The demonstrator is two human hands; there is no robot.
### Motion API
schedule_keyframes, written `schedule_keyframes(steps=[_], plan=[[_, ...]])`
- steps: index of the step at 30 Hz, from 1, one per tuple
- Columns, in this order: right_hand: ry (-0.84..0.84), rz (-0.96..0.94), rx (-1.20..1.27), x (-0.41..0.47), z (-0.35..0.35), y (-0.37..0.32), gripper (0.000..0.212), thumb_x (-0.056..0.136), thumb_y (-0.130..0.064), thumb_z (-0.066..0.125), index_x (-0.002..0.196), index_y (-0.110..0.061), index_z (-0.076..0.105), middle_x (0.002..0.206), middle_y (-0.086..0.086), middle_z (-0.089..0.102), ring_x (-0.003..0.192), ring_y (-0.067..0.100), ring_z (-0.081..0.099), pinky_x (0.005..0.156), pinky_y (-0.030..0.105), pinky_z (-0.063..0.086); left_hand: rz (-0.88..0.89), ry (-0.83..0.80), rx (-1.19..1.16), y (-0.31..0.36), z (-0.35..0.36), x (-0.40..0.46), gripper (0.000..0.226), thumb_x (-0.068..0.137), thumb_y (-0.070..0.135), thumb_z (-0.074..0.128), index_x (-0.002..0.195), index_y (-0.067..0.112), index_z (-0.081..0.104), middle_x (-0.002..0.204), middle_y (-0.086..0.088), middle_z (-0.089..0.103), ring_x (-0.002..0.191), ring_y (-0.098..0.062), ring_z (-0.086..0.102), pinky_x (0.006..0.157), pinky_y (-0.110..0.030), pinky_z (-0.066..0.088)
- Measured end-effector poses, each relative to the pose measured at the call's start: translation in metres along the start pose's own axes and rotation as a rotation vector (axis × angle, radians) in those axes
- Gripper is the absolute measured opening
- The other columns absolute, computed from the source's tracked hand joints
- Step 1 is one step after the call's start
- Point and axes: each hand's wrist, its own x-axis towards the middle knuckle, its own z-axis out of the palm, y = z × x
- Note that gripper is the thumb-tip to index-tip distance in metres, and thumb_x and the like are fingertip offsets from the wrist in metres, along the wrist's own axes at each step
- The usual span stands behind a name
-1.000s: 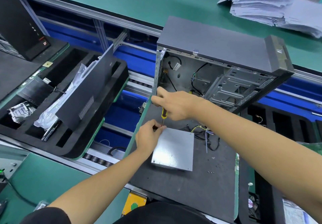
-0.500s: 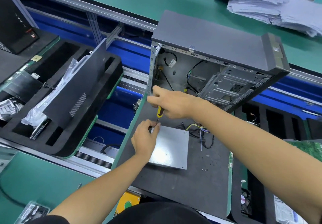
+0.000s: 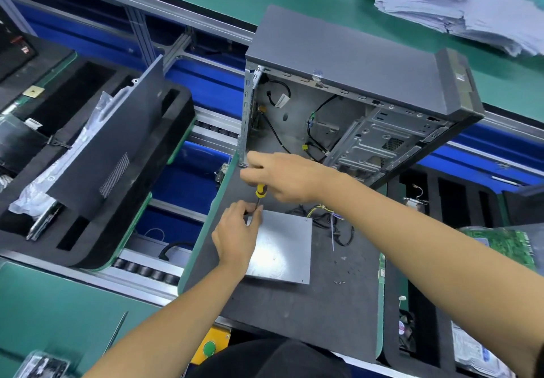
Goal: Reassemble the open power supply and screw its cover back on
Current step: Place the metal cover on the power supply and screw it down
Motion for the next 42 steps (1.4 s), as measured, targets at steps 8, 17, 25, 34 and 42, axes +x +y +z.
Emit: schedule_keyframes(steps=[8,17,25,34,42], plan=[[0.000,0.050,-0.212,0.002,0.002,0.001,0.019,0.090,-0.025,0.049,0.092,-0.024,0.031,0.084,-0.001,0.049,0.060,0.022,0.036,0.064,0.035,0.034,-0.017,-0.007,-0.014,0.002,0.000,0.000,0.017,0.095,0.053,0.063,0.090,0.038,0.058,0.083,0.019,0.061,0.078,-0.003,0.057,0.058,-0.030,0.043],[-0.007,-0.018,-0.022,0.009,0.003,-0.006,0.032,0.078,-0.014,0.057,0.085,-0.026,0.029,0.079,-0.006,0.030,0.052,0.012,0.027,0.044,0.030,0.020,-0.023,-0.038,-0.018,0.004,-0.002,0.000,0.024,0.092,0.058,0.064,0.090,0.040,0.048,0.079,0.017,0.059,0.074,-0.005,0.057,0.059,-0.033,0.047],[-0.033,0.280,-0.097,0.007,0.006,-0.007,0.023,0.083,-0.031,0.050,0.085,-0.029,0.027,0.061,-0.007,0.040,0.048,0.013,0.037,0.048,0.029,0.014,0.096,0.016,-0.039,0.010,-0.005,0.002,0.024,0.090,0.040,0.076,0.082,0.029,0.056,0.078,0.016,0.050,0.086,-0.008,0.043,0.074,-0.029,0.045],[-0.127,0.066,-0.035,0.013,-0.014,0.000,0.024,0.080,-0.011,0.063,0.086,-0.019,0.040,0.081,-0.003,0.036,0.054,0.017,0.033,0.049,0.029,0.018,-0.047,-0.030,-0.208,0.012,0.001,-0.001,0.019,0.092,0.029,0.075,0.086,0.029,0.057,0.088,0.013,0.056,0.087,-0.009,0.055,0.066,-0.028,0.039],[-0.133,0.190,-0.153,0.011,-0.006,-0.005,0.025,0.087,-0.041,0.051,0.090,-0.023,0.035,0.063,0.000,0.046,0.051,0.024,0.041,0.047,0.030,0.019,-0.012,0.023,-0.152,0.021,-0.001,0.007,0.021,0.086,0.042,0.074,0.078,0.026,0.062,0.077,0.013,0.059,0.079,-0.009,0.052,0.059,-0.029,0.038]])
